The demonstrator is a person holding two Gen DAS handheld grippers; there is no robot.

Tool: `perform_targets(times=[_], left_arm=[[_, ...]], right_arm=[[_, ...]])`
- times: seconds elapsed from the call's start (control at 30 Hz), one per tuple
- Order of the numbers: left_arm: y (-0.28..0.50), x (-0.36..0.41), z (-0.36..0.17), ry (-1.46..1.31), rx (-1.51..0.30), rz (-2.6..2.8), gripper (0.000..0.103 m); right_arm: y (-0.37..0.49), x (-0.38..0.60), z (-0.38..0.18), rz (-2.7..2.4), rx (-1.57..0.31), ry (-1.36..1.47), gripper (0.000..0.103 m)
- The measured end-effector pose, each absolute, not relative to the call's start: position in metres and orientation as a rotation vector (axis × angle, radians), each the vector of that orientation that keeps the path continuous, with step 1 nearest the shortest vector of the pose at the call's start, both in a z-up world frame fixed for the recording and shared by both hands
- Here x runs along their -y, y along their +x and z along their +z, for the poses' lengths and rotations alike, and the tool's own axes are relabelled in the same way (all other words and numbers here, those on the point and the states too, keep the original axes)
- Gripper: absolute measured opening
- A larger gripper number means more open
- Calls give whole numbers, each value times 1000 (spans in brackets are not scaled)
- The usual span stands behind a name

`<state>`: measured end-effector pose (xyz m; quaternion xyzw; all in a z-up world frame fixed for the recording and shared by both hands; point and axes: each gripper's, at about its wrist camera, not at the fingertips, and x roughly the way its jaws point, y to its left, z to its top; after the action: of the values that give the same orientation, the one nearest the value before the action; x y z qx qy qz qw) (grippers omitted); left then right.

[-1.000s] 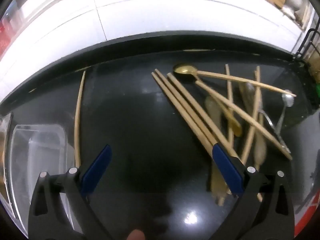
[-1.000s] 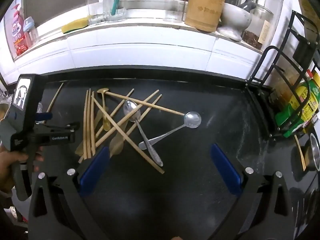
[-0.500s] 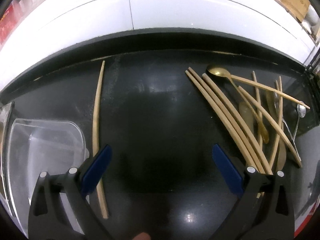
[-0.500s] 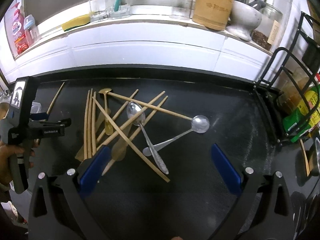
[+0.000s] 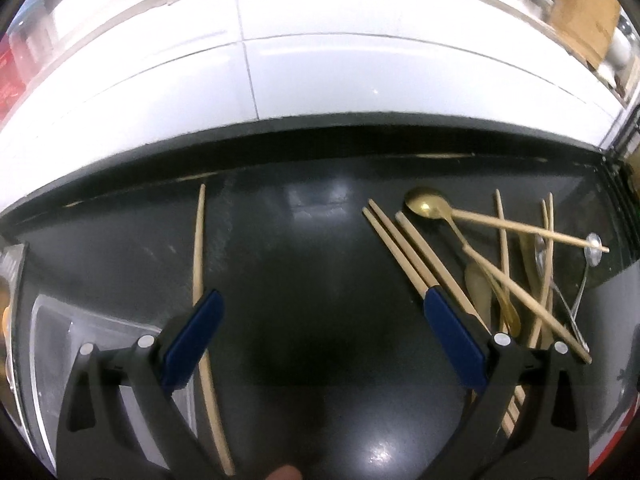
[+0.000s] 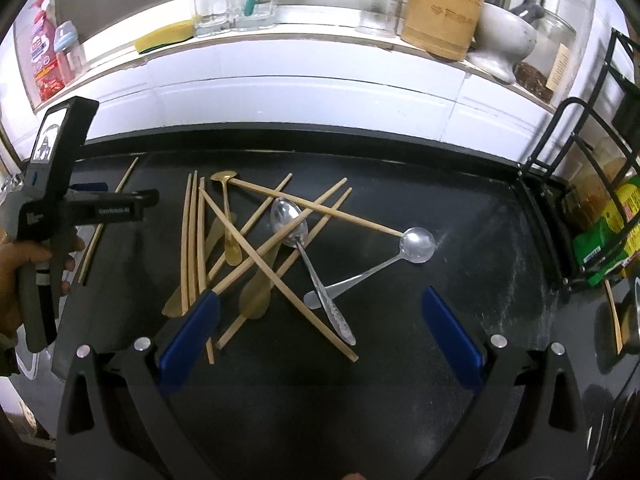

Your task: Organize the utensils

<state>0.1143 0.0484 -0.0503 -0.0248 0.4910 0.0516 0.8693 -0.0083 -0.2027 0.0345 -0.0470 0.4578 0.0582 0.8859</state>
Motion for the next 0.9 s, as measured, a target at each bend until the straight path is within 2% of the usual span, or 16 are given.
perform_targets(times=[0.9], left_arm=[[70, -43, -25, -28, -1010, 121, 98]], right_arm=[[-12, 211, 50, 110, -895, -93, 97]])
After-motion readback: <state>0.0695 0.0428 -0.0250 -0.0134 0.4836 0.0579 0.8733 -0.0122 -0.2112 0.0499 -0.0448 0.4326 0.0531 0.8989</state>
